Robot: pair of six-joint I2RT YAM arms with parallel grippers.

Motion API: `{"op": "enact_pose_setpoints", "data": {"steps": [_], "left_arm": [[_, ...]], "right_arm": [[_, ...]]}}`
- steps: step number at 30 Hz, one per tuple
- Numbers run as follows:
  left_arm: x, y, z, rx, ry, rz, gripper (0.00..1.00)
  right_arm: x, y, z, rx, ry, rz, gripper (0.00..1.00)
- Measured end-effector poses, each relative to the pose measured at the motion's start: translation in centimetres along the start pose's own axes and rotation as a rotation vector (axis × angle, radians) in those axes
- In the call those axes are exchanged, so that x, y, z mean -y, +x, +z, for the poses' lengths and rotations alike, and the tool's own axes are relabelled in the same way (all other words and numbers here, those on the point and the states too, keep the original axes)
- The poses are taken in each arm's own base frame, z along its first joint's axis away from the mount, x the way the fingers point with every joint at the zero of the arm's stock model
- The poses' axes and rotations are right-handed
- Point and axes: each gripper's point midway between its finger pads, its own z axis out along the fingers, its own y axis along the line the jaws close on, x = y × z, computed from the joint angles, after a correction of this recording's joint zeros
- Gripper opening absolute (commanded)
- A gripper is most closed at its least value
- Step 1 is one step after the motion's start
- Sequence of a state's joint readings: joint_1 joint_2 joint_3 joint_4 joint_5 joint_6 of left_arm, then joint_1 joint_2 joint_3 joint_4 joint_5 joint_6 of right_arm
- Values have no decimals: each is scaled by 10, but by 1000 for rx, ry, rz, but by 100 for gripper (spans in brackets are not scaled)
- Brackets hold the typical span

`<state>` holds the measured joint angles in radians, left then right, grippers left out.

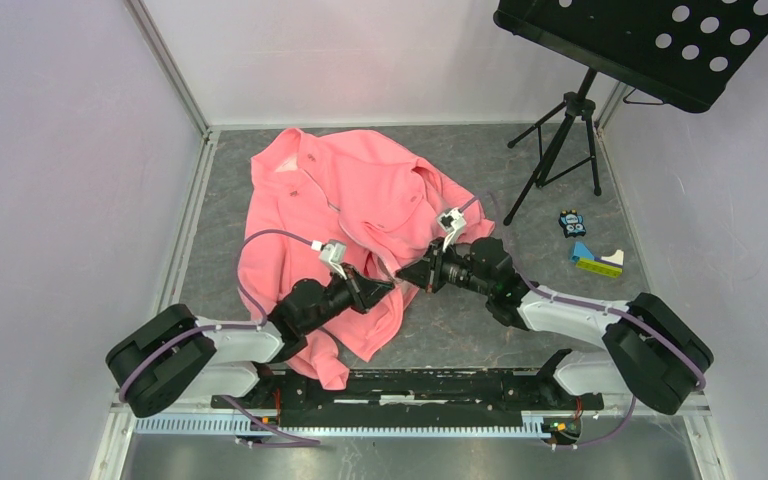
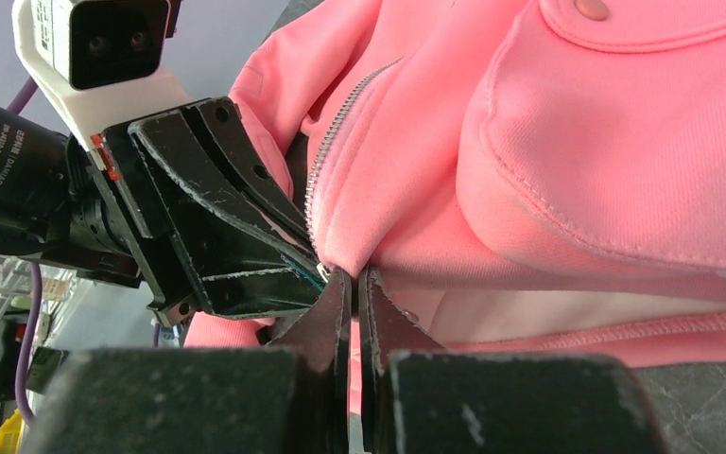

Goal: Zip up the jacket

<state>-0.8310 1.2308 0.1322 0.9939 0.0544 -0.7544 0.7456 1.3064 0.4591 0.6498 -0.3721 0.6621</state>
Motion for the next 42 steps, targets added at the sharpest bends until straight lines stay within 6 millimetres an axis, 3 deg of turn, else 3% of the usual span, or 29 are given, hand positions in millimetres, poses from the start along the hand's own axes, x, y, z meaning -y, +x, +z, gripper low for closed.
{"op": "enact_pose_setpoints", "data": {"steps": [6, 14, 22, 27, 30, 33, 36, 42], "left_arm": [[3, 10, 9, -27, -60, 26, 2], [-7, 20, 6, -49, -131, 47, 2], [-19, 57, 21, -189, -152, 30, 2], [-22, 69, 29, -227, -152, 10, 3], [-22, 71, 33, -240, -160, 9, 15], [-23, 72, 33, -255, -176, 6, 34], [-33, 80, 23, -295, -223, 9, 50], [-27, 72, 8, -303, -233, 8, 62]], "right_arm": [[3, 7, -10, 3, 23, 57, 0], [5, 17, -13, -25, 29, 108, 0], [35, 43, -23, -125, 149, 88, 0], [49, 50, -29, -153, 204, 85, 0], [57, 49, -32, -153, 232, 77, 0], [64, 48, -35, -157, 248, 62, 0], [66, 40, -34, -144, 251, 37, 0], [65, 26, -29, -117, 244, 14, 0]]}}
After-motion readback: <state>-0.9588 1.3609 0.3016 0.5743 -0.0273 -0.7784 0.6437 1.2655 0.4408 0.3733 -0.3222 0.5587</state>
